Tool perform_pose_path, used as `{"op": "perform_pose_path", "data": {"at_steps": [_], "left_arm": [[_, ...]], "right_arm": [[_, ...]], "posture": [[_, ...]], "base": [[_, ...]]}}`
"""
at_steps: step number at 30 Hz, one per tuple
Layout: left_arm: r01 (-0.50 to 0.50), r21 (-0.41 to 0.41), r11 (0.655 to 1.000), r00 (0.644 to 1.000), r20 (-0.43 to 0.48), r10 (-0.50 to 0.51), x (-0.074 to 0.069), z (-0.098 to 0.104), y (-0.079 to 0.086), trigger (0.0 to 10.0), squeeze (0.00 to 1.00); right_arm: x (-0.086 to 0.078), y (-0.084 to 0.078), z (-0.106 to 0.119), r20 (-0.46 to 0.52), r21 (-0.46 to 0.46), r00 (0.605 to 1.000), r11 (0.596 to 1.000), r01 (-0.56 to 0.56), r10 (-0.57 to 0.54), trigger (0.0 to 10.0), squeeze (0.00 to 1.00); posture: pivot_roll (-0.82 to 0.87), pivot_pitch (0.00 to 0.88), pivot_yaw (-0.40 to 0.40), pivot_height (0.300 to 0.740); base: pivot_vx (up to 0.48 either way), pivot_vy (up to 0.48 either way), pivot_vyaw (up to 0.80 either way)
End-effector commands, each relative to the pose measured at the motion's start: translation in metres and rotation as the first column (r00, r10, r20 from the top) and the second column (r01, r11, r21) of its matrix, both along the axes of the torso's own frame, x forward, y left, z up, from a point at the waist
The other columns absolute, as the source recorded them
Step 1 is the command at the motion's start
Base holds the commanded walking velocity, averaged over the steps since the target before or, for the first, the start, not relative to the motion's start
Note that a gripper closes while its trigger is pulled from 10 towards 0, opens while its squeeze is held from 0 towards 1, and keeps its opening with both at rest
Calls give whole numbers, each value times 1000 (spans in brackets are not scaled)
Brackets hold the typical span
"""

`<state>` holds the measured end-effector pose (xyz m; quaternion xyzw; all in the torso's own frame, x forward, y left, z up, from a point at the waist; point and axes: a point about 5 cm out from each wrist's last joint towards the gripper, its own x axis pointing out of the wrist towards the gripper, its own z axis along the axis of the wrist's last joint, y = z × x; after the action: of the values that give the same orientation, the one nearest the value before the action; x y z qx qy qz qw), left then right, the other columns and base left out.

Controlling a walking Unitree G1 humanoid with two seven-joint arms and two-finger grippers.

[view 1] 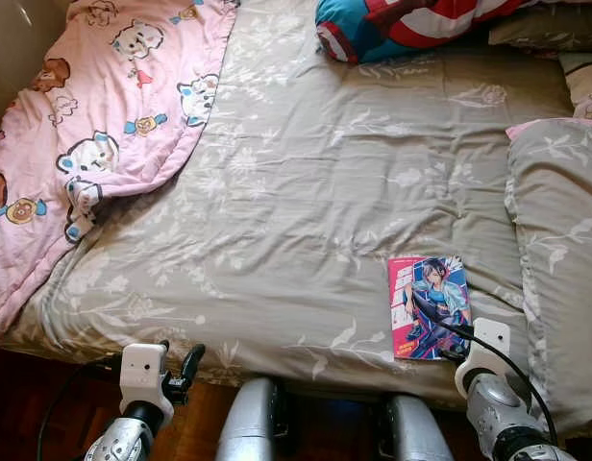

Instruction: Clean up the room

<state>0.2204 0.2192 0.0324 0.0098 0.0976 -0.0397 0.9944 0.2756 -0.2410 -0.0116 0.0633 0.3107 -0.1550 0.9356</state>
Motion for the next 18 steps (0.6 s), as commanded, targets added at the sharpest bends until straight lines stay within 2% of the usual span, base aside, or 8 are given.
{"op": "perform_pose_path", "data": {"at_steps": [1,7,8,9,10,11,12,18], "left_arm": [[-9,18,1000,998,-56,10,-9,-10,4,10000,0],[-10,18,1000,998,-57,11,-9,-12,5,10000,0],[-10,17,1000,998,-58,11,-9,-12,5,10000,0],[-10,17,1000,998,-58,11,-9,-12,5,10000,0],[-10,16,1000,998,-58,11,-9,-13,5,10000,0],[-11,16,1000,998,-58,12,-8,-13,5,10000,0],[-11,15,1000,998,-59,12,-8,-13,5,10000,0],[-15,13,1000,998,-62,16,-5,-16,5,10000,0]], "right_arm": [[-19,-2,-16,-85,14,996,999,37,-36,10000,1000],[-24,-5,-19,-100,18,992,997,80,-78,10000,1000],[-25,-5,-20,-103,23,991,996,83,-80,10000,976],[-25,-5,-20,-106,25,991,996,83,-80,10000,902],[-26,-4,-21,-107,25,991,996,82,-79,10000,180],[-26,-4,-21,-109,25,991,996,81,-78,10000,180],[-27,-3,-22,-111,24,991,996,80,-77,10000,0],[-28,-5,-22,-112,12,988,994,105,-103,10000,0]], "posture": [[146,358,143,663],[141,353,140,663],[141,353,140,663],[141,353,140,663],[142,352,139,663],[142,351,139,663],[142,351,139,663],[138,348,136,663]], "base": [[0,0,0],[0,0,0],[0,0,0],[0,0,0],[0,0,0],[0,0,0],[0,0,0],[0,0,0]]}}
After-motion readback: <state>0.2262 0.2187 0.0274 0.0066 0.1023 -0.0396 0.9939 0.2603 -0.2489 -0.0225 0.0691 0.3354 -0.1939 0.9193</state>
